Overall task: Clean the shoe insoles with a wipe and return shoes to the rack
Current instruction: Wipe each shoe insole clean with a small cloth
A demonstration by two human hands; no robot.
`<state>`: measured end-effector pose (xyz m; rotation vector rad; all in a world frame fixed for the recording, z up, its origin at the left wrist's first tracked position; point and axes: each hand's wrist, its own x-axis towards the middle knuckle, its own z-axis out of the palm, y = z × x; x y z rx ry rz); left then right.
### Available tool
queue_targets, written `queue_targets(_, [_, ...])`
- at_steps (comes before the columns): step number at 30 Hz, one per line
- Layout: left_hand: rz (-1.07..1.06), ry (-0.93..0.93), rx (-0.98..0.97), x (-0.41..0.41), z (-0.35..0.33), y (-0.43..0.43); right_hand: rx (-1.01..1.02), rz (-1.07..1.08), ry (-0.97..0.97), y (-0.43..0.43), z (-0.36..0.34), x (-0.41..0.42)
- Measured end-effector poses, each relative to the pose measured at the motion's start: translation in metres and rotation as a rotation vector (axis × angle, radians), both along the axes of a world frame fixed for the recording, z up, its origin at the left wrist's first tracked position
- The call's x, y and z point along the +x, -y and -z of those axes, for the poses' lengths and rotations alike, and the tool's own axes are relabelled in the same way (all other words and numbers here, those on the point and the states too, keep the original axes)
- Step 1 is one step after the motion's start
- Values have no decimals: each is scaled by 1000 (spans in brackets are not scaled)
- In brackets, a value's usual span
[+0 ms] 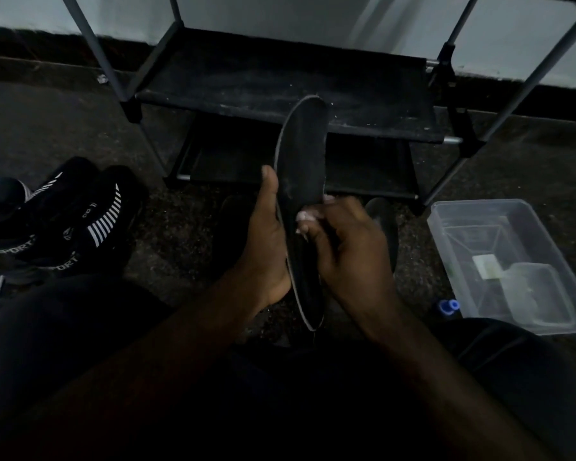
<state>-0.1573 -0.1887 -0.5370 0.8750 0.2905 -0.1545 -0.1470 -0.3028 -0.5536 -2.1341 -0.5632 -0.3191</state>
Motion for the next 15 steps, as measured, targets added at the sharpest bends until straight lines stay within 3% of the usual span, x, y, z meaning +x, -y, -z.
queue_targets(4, [-8,10,19,-3,2,10,16,131,-10,4,-2,11])
queue_targets(7, [-70,-58,91,0,-3,2,103,-35,-83,-4,-3,-4])
queue_targets(11, [-101,-99,93,-2,-4,-3,70,-171,-82,-11,-2,-13])
queue_targets(15, [-79,-74,3,-7,5,13,35,45,-36,0,0,3])
